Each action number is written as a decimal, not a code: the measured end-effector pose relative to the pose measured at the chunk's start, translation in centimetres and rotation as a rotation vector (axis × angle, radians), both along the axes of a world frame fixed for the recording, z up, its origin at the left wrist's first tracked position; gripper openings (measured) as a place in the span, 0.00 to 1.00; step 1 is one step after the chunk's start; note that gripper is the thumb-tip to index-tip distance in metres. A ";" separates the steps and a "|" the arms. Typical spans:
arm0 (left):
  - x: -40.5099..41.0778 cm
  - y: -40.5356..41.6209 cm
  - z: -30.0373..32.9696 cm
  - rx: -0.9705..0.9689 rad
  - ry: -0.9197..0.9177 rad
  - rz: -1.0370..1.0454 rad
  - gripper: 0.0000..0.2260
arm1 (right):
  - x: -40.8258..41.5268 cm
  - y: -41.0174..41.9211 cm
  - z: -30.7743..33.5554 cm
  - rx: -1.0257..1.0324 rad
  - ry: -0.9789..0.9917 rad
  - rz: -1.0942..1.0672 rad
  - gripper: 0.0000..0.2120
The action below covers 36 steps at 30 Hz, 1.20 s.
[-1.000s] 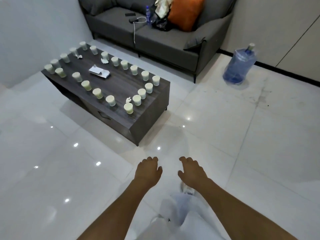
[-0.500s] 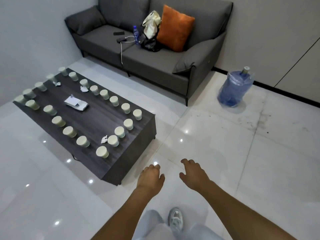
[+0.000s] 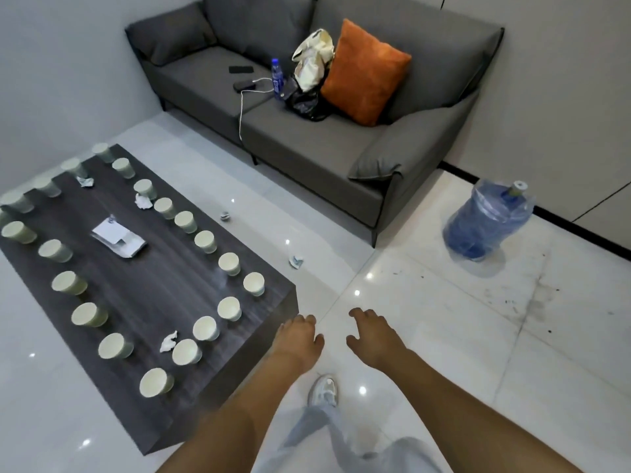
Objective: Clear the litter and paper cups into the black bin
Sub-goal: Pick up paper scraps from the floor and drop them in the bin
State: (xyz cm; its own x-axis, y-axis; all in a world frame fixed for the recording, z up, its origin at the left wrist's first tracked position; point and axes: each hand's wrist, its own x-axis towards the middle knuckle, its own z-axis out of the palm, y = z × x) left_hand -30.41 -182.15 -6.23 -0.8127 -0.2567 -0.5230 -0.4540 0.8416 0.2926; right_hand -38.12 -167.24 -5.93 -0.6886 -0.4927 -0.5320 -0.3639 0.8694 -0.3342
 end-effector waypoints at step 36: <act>-37.5 -21.6 -7.3 0.177 -0.116 0.858 0.18 | -48.9 -30.9 -7.5 0.094 -0.167 0.579 0.23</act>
